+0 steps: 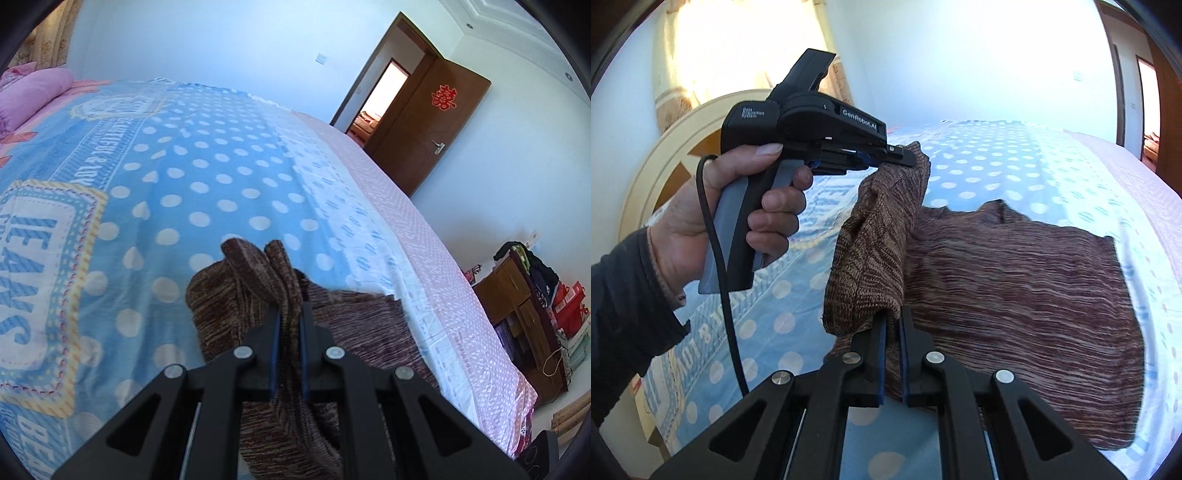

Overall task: Fold small clothes
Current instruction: 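Lift the gripped side and fold it over the sweater with both grippers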

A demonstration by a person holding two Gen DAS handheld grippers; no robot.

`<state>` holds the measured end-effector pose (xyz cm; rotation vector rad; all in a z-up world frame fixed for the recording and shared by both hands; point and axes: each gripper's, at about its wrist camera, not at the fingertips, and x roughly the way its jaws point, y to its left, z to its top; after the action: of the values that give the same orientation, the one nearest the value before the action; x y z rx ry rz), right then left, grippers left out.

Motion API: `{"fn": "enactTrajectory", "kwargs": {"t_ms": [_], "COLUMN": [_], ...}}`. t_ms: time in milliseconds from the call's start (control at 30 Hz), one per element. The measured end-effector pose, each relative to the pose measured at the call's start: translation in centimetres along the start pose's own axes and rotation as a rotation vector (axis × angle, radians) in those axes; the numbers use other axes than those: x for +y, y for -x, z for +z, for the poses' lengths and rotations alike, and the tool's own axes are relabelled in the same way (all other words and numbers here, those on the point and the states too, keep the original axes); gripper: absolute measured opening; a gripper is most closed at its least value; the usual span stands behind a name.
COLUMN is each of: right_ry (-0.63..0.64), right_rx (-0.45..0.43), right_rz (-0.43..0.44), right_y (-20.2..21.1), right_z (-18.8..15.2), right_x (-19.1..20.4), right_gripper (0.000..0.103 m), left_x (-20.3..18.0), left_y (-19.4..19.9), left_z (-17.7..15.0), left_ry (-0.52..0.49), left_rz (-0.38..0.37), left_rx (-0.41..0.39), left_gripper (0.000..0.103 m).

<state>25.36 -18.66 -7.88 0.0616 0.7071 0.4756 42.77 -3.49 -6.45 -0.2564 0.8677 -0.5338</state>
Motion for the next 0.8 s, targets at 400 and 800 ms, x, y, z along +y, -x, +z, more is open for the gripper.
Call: {"fn": "enactTrajectory", "kwargs": {"t_ms": [400, 800], "right_ry": [-0.062, -0.119], "right_rx": [-0.004, 0.013], "right_rz": [-0.042, -0.063], "right_y": [2.9, 4.2], "right_z": [-0.8, -2.3], "right_x": [-4.1, -5.9], "right_gripper": [0.005, 0.005], "left_x": [-5.1, -9.5], "left_y": [-2.6, -5.3], "left_z": [0.4, -0.5], "left_ry": [-0.055, -0.104], "left_rz": [-0.06, -0.092], "left_rx": [0.028, 0.057], "left_gripper": [0.009, 0.009]}}
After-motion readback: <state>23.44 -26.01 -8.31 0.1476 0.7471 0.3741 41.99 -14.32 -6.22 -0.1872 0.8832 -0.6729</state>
